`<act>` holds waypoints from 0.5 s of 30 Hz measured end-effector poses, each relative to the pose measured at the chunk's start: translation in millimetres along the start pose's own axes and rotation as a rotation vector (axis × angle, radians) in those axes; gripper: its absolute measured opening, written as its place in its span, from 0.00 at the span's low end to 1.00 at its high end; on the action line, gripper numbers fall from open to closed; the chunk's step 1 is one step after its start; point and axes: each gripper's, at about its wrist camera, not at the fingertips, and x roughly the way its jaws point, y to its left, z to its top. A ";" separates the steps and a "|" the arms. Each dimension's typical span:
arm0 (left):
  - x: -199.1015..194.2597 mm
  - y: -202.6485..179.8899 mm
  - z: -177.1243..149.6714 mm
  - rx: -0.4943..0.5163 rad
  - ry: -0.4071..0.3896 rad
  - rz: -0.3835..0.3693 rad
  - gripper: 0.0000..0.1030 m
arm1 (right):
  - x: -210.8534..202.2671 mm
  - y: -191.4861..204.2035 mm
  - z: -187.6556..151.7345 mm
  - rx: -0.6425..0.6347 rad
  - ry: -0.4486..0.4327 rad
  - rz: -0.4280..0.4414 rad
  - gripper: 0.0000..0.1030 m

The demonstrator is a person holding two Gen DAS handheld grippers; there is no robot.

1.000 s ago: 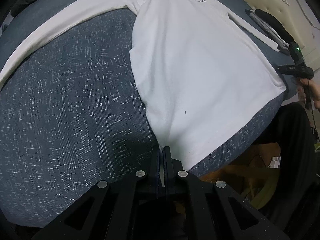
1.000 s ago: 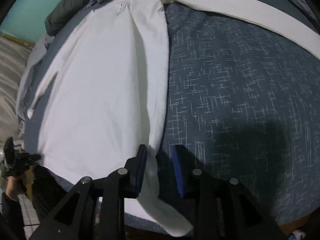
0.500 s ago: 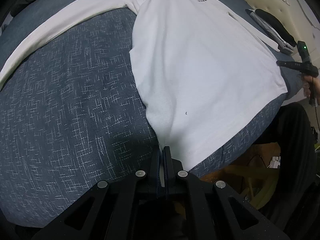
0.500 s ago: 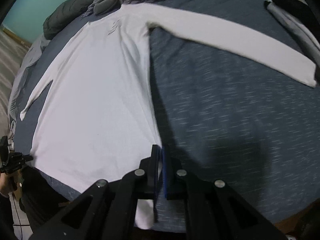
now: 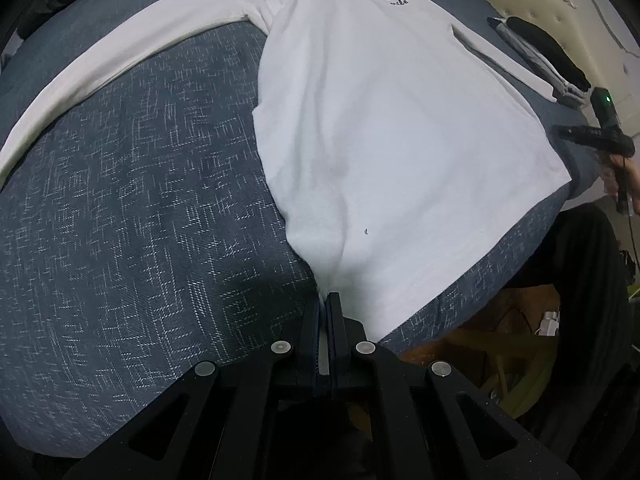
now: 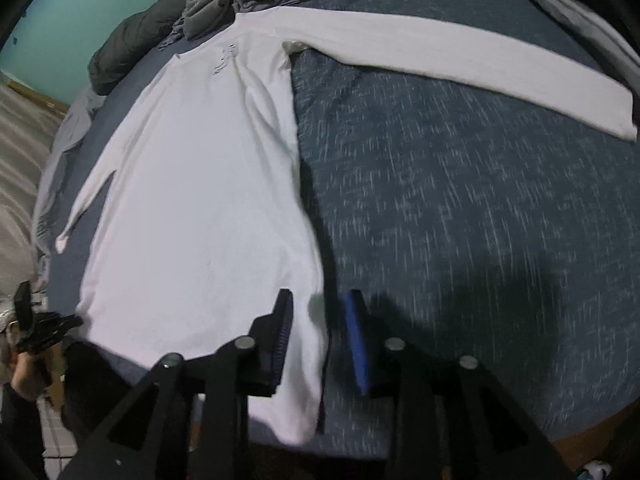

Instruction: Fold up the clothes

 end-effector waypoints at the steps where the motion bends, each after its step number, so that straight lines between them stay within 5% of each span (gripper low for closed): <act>1: 0.2 0.0 -0.8 0.000 0.001 -0.001 0.03 | 0.1 0.5 -4.0 -0.015 0.018 -0.002 0.27; 7: 1.3 -2.7 -5.3 0.004 0.003 -0.005 0.03 | 17.8 6.9 -22.1 -0.055 0.108 -0.010 0.27; 10: 0.1 -5.3 -6.9 0.009 0.003 -0.006 0.03 | 25.3 10.0 -27.5 -0.058 0.118 -0.004 0.09; 15: -5.5 -5.7 -9.3 0.012 -0.004 -0.004 0.03 | 17.7 15.0 -31.1 -0.071 0.099 -0.021 0.02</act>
